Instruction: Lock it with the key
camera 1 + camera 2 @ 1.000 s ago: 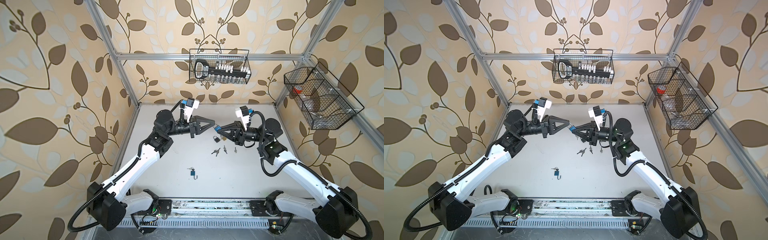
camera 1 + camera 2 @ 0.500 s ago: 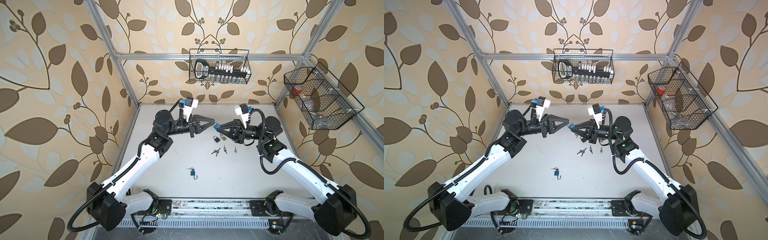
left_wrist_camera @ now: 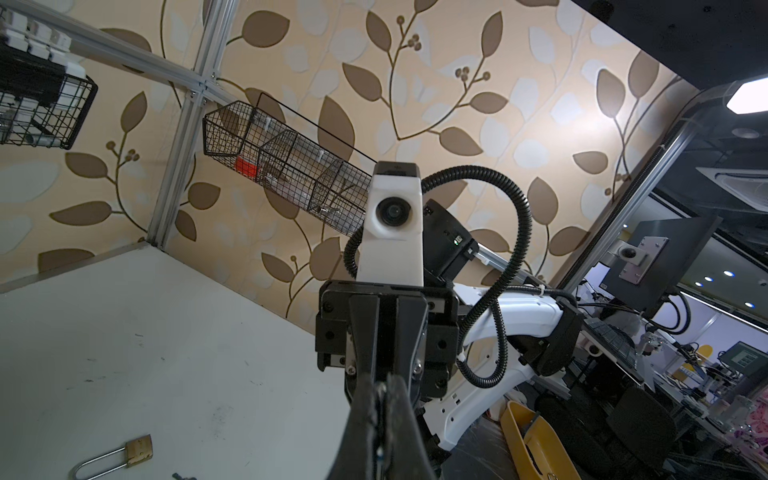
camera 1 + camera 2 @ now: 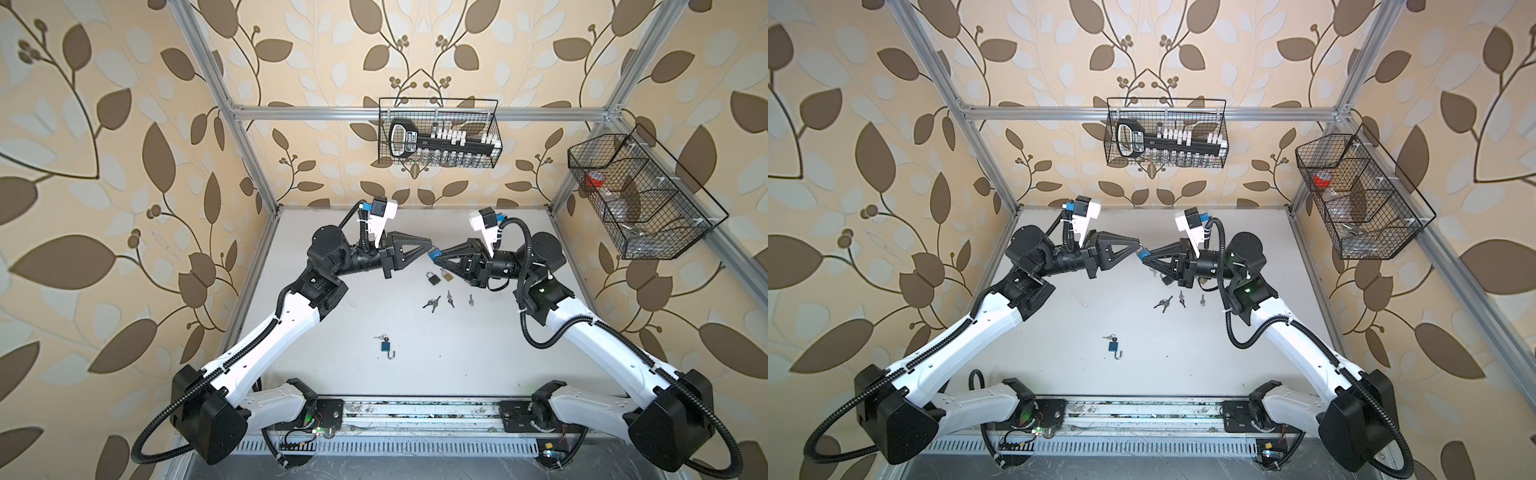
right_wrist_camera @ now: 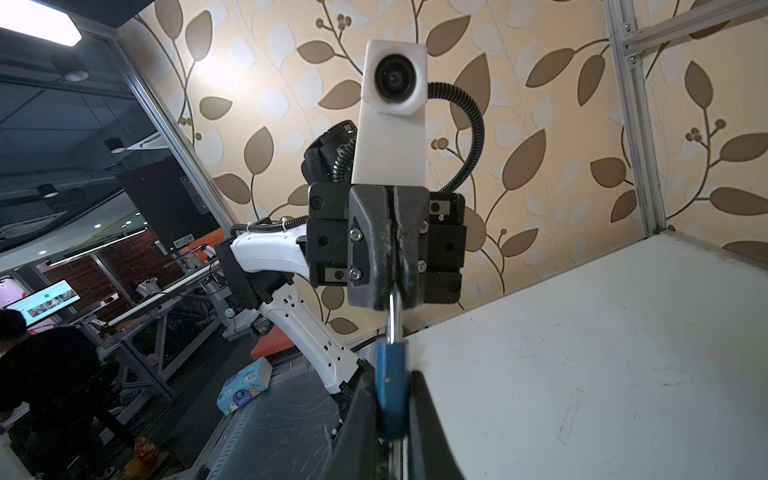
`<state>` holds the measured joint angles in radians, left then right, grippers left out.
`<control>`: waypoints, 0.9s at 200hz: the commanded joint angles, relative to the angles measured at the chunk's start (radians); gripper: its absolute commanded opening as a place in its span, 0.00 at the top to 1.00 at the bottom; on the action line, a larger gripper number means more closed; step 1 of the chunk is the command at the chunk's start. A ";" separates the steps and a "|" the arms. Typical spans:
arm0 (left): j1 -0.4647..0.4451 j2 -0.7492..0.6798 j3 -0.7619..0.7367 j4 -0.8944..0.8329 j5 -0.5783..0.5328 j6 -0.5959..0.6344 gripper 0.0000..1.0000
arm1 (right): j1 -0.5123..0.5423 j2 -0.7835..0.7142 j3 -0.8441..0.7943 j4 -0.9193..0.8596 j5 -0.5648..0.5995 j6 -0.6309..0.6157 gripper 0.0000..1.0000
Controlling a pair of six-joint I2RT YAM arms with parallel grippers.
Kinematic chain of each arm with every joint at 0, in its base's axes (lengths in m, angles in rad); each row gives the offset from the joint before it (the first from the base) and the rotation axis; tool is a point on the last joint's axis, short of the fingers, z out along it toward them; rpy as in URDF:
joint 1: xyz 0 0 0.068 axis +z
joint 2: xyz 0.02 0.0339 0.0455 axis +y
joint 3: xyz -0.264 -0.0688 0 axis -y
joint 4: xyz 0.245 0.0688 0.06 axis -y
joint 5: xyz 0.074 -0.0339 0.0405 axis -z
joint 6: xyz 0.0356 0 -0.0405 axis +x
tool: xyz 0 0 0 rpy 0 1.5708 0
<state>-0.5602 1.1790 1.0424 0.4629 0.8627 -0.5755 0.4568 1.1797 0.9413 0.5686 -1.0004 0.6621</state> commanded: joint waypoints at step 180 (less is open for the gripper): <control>-0.075 -0.084 0.135 -0.501 -0.450 0.138 1.00 | -0.006 -0.272 -0.208 -0.266 0.470 -0.553 0.43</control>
<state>-0.6350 1.1282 1.1252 0.0380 0.5823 -0.4545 0.4477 0.9154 0.7967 0.3050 -0.6994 0.1841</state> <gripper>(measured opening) 0.049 0.569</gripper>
